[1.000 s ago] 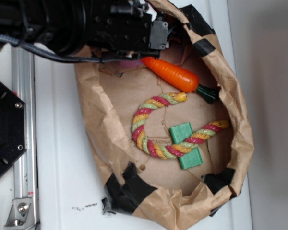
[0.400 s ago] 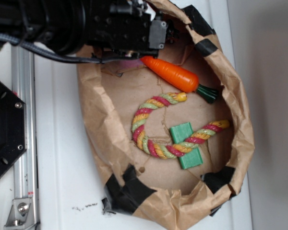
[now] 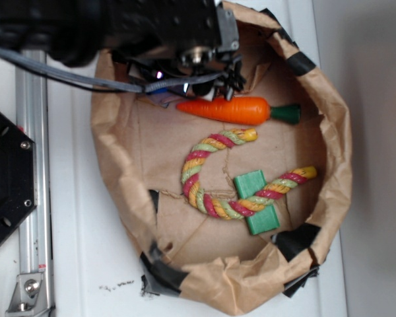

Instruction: Grab the rock.

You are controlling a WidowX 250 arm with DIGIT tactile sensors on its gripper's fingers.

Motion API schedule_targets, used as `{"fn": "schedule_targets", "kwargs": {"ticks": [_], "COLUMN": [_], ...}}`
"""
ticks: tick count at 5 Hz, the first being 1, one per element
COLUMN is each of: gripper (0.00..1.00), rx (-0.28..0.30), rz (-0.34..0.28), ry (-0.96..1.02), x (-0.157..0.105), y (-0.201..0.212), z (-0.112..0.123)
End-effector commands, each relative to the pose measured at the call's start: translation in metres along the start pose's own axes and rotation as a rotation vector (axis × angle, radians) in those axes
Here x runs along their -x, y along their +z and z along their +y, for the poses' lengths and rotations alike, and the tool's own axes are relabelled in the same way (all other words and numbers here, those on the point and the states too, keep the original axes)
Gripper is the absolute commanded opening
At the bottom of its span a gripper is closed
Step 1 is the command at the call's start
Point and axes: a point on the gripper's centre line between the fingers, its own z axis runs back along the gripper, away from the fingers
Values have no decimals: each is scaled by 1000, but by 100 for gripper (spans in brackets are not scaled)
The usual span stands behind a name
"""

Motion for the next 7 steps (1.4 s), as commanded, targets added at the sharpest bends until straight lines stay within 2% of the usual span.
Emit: {"fn": "schedule_targets", "kwargs": {"ticks": [1, 2, 3, 4, 5, 6, 7], "gripper": [0, 0, 0, 0, 0, 0, 0], "rx": [95, 83, 60, 74, 147, 188, 192], "rz": [33, 8, -114, -137, -113, -104, -75], "ry": [-490, -741, -988, -1154, -1182, -1178, -1168], "x": [17, 28, 42, 48, 45, 40, 36], "y": [87, 93, 89, 85, 85, 83, 79], "z": [-8, -23, -41, -52, -49, -48, -49]}}
